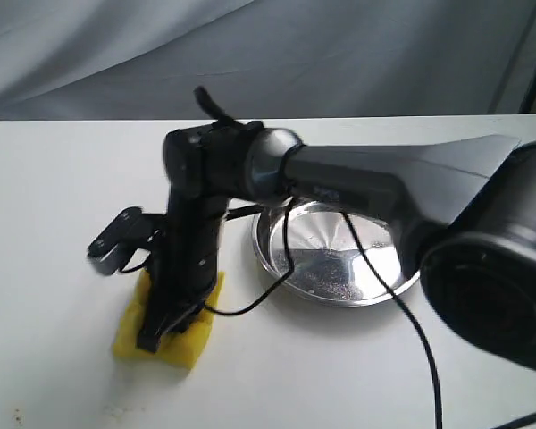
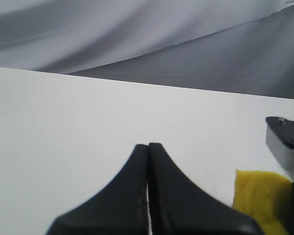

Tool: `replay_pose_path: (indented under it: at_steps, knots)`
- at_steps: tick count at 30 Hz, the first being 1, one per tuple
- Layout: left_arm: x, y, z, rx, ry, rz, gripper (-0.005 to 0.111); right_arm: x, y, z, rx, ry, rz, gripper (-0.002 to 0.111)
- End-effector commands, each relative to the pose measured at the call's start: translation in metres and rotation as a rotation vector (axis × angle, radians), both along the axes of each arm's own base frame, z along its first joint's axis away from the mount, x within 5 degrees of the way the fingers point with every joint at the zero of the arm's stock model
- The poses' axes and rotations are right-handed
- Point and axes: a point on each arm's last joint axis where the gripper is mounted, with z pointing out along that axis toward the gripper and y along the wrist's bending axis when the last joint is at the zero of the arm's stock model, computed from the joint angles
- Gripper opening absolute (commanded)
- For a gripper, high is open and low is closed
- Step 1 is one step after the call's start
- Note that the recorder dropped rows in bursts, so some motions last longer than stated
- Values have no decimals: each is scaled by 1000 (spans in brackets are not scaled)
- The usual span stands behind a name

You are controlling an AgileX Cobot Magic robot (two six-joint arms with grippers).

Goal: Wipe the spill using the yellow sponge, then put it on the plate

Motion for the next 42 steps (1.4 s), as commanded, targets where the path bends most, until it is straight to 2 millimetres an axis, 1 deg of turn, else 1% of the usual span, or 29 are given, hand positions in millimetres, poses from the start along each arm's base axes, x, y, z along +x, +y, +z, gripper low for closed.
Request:
replay_pose_path:
  at_steps: [1,3,4,6,8,12,16,19,21,27,30,32,34,35,36,37,38,39,40,41,42]
  knots:
    - [0,0,-1,-7,-7,4,0,-47,31,-21,10,33,167,0]
    - [0,0,-1,-7,-7,4,0,-46,35,-21,20,-34,173,0]
    - [0,0,-1,-7,-7,4,0,-42,36,-22,23,-73,150,0]
    - [0,0,-1,-7,-7,4,0,-31,32,-22,3,-124,85,0]
    - [0,0,-1,-7,-7,4,0,-15,19,-23,-46,-134,10,0]
    - [0,0,-1,-7,-7,4,0,8,-12,-24,-136,-66,-54,0]
    - [0,0,-1,-7,-7,4,0,24,-33,-24,-180,-20,-108,0]
    - [0,0,-1,-7,-7,4,0,32,-42,-12,-172,-25,-132,0]
    - [0,0,-1,-7,-7,4,0,33,-41,9,-132,-61,-137,0]
    - [0,0,-1,-7,-7,4,0,32,-42,93,66,-236,-176,0]
    - [0,0,-1,-7,-7,4,0,31,-50,126,118,-308,-191,0]
    - [0,0,-1,-7,-7,4,0,31,-57,143,144,-334,-205,0]
    - [0,0,-1,-7,-7,4,0,35,-68,154,154,-347,-230,0]
    - [0,0,-1,-7,-7,4,0,44,-83,157,131,-336,-265,0]
    - [0,0,-1,-7,-7,4,0,49,-91,156,114,-327,-281,0]
    - [0,0,-1,-7,-7,4,0,62,-111,150,73,-295,-327,0]
    - [0,0,-1,-7,-7,4,0,69,-121,147,57,-282,-360,0]
    - [0,0,-1,-7,-7,4,0,83,-143,141,30,-257,-444,0]
    - [0,0,-1,-7,-7,4,0,91,-154,136,16,-243,-484,0]
    - [0,0,-1,-7,-7,4,0,102,-174,131,-1,-228,-548,0]
    - [0,0,-1,-7,-7,4,0,108,-184,127,-10,-219,-586,0]
